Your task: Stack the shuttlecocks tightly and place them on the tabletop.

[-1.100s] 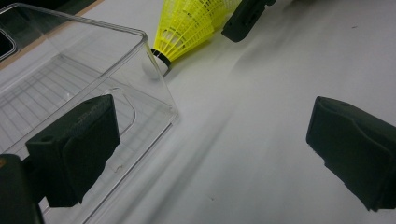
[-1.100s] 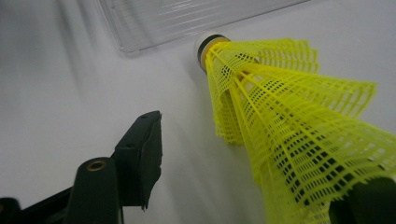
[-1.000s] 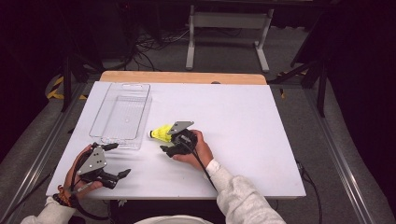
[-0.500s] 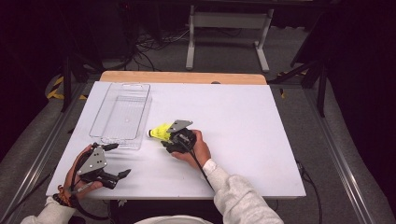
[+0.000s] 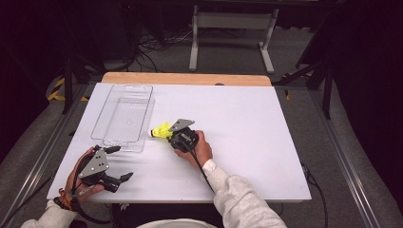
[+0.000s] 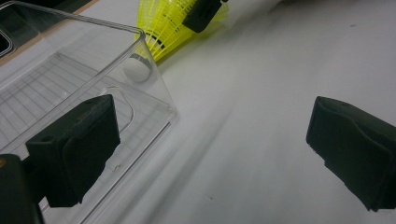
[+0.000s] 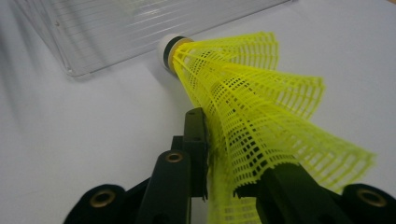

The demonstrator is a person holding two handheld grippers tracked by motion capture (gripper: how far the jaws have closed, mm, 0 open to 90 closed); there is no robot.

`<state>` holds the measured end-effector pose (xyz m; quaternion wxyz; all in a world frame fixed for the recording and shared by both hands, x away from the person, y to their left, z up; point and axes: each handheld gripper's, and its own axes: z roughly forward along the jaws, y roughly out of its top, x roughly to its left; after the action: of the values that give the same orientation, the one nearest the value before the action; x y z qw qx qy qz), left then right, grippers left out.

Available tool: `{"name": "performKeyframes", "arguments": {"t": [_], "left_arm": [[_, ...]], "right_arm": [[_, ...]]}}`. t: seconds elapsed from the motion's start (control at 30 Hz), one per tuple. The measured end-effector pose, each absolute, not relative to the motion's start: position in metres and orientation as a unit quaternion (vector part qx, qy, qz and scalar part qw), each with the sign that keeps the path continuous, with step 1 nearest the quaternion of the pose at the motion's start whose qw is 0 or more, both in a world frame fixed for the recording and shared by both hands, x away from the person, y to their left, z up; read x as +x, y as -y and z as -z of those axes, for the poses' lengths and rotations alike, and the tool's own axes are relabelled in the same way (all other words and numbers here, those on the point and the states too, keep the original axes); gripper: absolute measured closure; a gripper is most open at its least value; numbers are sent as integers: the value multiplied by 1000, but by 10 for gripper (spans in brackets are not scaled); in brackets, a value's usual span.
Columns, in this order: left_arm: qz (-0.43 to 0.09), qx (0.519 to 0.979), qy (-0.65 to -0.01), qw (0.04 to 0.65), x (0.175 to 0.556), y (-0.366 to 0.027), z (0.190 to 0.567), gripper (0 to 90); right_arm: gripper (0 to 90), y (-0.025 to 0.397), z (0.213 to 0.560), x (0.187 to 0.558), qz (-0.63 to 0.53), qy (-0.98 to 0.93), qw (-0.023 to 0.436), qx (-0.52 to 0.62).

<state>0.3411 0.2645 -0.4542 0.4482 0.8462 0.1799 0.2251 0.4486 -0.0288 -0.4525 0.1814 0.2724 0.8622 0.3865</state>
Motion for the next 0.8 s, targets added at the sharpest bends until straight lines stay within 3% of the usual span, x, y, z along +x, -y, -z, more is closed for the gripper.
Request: {"name": "performKeyframes", "arguments": {"t": [0.8], "left_arm": [[-227, 846, -179, 447, 341, -265, 454, 34]], "right_arm": [[863, 41, 444, 444, -398, -858, 191, 261]]}}
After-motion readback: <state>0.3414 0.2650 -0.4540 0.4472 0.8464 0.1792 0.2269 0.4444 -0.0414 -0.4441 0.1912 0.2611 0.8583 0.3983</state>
